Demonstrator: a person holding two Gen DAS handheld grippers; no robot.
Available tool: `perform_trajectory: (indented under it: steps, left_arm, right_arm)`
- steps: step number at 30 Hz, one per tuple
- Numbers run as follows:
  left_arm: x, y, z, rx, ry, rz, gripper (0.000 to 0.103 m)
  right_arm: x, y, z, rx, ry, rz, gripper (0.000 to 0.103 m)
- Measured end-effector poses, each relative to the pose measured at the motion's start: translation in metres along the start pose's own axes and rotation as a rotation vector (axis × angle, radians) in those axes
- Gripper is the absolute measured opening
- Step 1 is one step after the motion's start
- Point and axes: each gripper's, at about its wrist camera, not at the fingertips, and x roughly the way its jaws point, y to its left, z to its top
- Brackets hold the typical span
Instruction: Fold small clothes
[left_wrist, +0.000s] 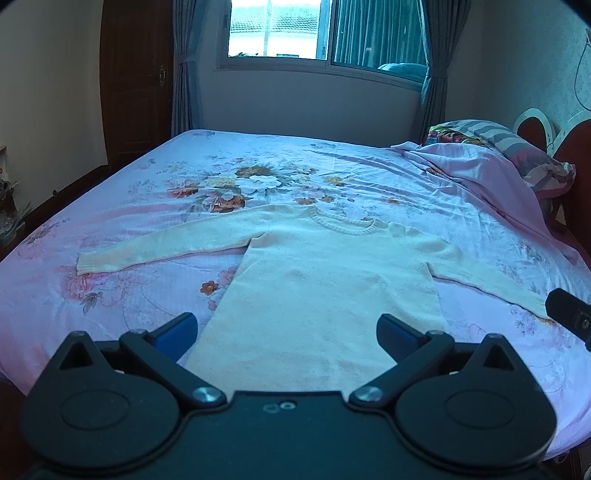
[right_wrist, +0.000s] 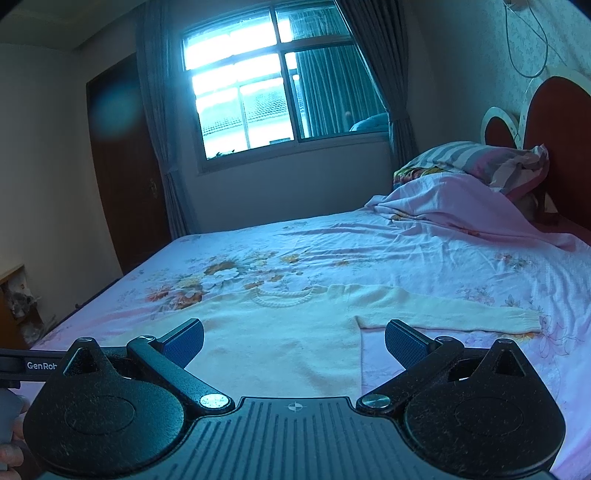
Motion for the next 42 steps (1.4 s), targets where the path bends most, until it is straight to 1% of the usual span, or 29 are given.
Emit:
perform_trajectory:
  steps: [6,19,23,27,36,42]
  left_arm:
    - [0.008,0.005,-0.001,-0.016,-0.009,0.0,0.102]
    - [0.033,0.026,0.003,-0.072,0.046,0.024,0.102]
    - [0.043,0.034,0.004,-0.077,0.058,0.047,0.102]
    - [0.056,0.047,0.005,-0.106,0.084,0.066,0.102]
    - [0.089,0.084,0.013,-0.16,0.126,0.134,0.101]
    - [0.114,0.112,0.018,-0.228,0.154,0.157,0.101]
  right_arm:
    - [0.006,0.002,-0.003,-0.004,0.009,-0.014,0.103]
    - [0.03,0.013,-0.007,-0.038,0.027,-0.016,0.103]
    - [0.04,0.017,-0.005,-0.044,0.031,-0.011,0.103]
    - [0.054,0.023,-0.004,-0.055,0.044,-0.003,0.103]
    - [0.095,0.039,0.0,-0.069,0.08,0.01,0.103]
    - [0.123,0.053,0.001,-0.076,0.109,0.02,0.103]
